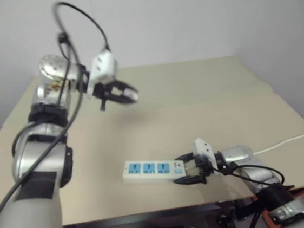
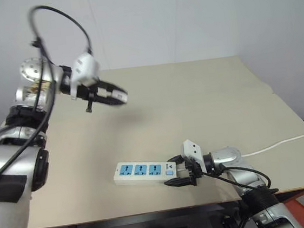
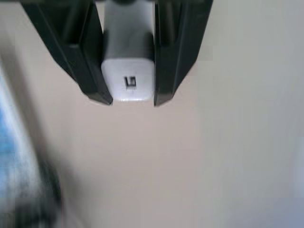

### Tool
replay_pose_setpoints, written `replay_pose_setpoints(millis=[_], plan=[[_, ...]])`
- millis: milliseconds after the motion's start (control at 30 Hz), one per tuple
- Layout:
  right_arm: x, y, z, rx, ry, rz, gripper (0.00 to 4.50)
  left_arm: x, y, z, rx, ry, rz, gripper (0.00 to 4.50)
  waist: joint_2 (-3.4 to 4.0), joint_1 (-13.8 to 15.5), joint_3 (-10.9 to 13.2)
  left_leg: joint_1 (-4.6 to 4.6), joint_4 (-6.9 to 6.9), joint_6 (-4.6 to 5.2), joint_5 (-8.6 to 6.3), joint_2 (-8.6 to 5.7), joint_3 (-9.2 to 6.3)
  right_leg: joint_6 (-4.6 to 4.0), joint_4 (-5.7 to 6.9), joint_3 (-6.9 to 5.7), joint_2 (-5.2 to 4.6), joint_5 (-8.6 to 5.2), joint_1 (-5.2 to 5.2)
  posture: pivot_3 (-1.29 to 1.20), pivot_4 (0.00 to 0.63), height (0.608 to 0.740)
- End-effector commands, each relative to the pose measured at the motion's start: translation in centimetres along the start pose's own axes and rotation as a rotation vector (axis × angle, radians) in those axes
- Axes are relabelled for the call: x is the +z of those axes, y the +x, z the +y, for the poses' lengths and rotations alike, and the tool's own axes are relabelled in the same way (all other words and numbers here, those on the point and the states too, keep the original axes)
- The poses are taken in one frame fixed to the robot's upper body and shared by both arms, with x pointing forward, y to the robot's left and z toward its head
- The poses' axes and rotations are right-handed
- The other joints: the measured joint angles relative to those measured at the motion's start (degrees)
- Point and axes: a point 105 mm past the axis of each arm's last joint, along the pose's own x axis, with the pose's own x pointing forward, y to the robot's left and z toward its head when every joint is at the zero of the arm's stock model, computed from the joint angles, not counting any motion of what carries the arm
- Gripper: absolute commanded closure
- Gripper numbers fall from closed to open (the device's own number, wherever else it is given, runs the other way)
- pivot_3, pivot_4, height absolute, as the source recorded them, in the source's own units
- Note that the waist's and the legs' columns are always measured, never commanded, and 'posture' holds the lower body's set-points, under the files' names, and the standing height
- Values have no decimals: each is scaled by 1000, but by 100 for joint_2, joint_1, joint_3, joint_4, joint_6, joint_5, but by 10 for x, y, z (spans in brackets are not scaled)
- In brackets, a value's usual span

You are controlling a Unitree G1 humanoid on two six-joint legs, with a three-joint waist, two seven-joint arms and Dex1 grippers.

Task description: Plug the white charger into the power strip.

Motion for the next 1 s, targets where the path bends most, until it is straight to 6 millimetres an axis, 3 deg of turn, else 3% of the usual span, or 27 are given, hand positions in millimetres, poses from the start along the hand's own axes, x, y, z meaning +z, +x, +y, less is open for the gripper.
replay_pose_setpoints(millis=[33,167,300,433,567,767,1000], plan=[[-11,3,2,2,19,37,1069,-1,0,-18,25,-146,-223,3478,9,-25,-6,4,-1,0,0,0,0,0,1,1,0,0,2,0,150,740],[-12,4,2,0,19,38,1069,-20,20,-49,100,-348,-425,3478,5,-32,-8,-4,5,-3,2,2,-9,-1,9,-4,1,1,0,0,150,740],[-12,6,1,-1,16,37,1069,-35,33,-87,34,-477,-533,3478,-3,-42,-13,-5,7,-3,2,2,-16,-2,8,-3,1,4,1,0,150,740],[-11,10,-1,-6,12,30,1069,-45,41,-95,24,-574,-579,3478,-4,-22,-14,9,5,-4,3,0,-11,-3,2,-5,4,4,8,0,150,740],[-10,14,-2,-10,10,23,1069,-57,56,-110,-25,-559,-540,3478,-4,-51,-15,88,-19,-2,0,0,-5,-4,-29,-3,5,2,94,0,150,740],[-10,16,-2,-11,7,18,1069,-69,70,-126,-115,-548,-503,3478,-4,-109,-16,93,-19,-2,-1,1,-6,-5,-28,-3,8,1,97,0,150,740],[-12,16,-2,-13,4,21,1069,-80,77,-129,-150,-540,-460,3478,-5,-121,-16,93,-20,-2,-1,1,-7,-5,-29,-3,9,1,97,0,150,740]])
